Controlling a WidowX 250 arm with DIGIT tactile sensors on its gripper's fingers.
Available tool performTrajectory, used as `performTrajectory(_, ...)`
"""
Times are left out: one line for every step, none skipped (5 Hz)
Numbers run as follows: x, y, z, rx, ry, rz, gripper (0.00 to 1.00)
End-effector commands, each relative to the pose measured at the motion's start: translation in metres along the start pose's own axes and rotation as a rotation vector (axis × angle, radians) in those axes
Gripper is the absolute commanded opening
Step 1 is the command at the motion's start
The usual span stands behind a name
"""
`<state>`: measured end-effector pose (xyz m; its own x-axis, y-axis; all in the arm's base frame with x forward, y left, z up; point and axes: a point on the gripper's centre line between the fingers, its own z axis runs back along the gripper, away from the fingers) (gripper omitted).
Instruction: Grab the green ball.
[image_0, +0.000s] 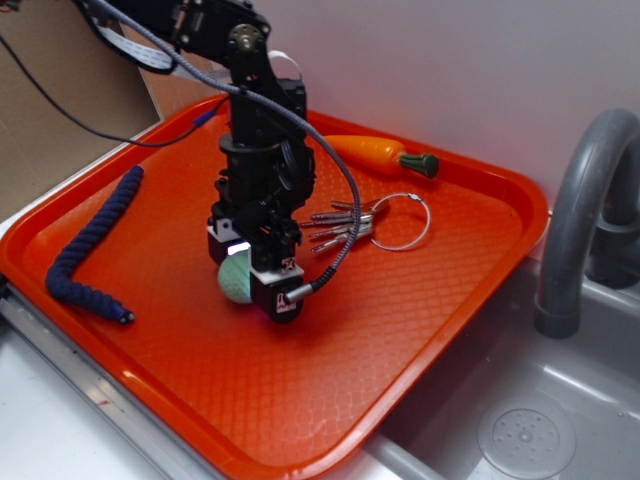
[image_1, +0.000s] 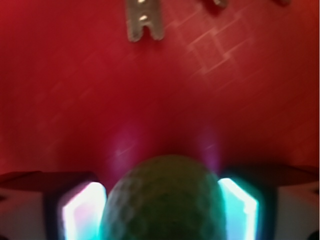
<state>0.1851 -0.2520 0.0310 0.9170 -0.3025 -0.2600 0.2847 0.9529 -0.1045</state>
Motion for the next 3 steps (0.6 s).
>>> performTrajectory(-0.026, 0.004, 0.067, -0.032, -0.164, -0.051, 0.0)
performTrajectory(-0.047, 0.038, 0.103, -0.063, -0.265, -0.008, 0.0)
performTrajectory(-0.067, 0.07, 0.125, -0.041, -0.305, 0.011, 0.0)
